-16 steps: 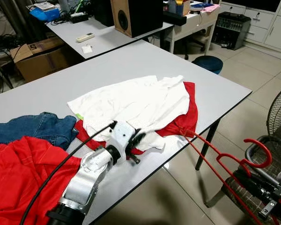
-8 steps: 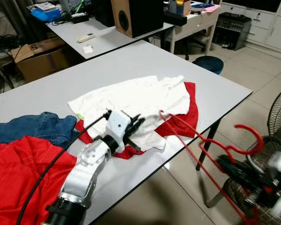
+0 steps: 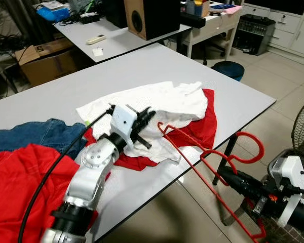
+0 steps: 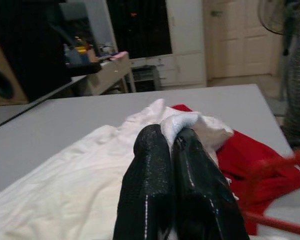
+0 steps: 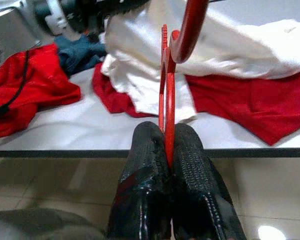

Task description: Hang hanger

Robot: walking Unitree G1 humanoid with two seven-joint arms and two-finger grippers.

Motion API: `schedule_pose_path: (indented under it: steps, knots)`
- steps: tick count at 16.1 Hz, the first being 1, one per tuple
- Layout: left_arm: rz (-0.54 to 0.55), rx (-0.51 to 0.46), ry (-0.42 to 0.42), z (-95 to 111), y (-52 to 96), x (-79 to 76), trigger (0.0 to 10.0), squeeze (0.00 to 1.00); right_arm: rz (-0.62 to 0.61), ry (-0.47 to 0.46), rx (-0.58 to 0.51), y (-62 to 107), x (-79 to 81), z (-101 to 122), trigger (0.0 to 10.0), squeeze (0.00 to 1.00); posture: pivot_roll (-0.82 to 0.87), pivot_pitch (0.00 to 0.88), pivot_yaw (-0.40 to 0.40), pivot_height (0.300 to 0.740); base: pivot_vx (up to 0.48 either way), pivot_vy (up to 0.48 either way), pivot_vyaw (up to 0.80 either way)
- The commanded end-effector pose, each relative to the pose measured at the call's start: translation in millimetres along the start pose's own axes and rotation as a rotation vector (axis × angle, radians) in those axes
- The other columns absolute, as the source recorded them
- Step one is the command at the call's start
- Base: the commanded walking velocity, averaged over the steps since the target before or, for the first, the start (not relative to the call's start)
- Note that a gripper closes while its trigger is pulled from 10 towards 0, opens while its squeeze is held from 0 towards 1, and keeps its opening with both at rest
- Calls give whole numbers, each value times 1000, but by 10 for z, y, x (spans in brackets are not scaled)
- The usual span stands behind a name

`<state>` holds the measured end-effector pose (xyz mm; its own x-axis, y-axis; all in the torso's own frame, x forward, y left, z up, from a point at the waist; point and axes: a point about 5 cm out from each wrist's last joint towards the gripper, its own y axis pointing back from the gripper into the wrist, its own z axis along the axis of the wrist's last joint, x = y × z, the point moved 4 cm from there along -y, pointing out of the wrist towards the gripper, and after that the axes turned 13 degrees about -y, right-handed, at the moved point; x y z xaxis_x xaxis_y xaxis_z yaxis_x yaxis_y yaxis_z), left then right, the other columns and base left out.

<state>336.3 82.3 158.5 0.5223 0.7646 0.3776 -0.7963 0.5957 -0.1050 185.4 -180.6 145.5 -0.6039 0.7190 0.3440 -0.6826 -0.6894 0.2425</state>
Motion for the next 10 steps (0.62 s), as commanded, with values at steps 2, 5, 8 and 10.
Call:
schedule_pose_path:
  steps: [2, 5, 8, 10]
  knots:
    - [-6, -58, 11, 118, -17, 44, 0, 0, 0, -1, -9, 10, 8, 11, 10000, 0, -93, 0, 80, 740, 0, 0, 0]
    - [-84, -109, 20, 202, 14, -76, 0, 0, -38, -44, -63, -69, -162, 82, 10000, 0, -92, 0, 92, 740, 0, 0, 0]
    - [-122, -107, 6, 190, 42, -129, 0, 0, -38, -104, -67, -164, -348, 90, 10000, 0, -86, 0, 93, 740, 0, 0, 0]
    - [-129, -110, 6, 197, 44, -134, 0, 0, -42, -149, -71, -209, -426, 96, 10000, 0, -85, 0, 94, 740, 0, 0, 0]
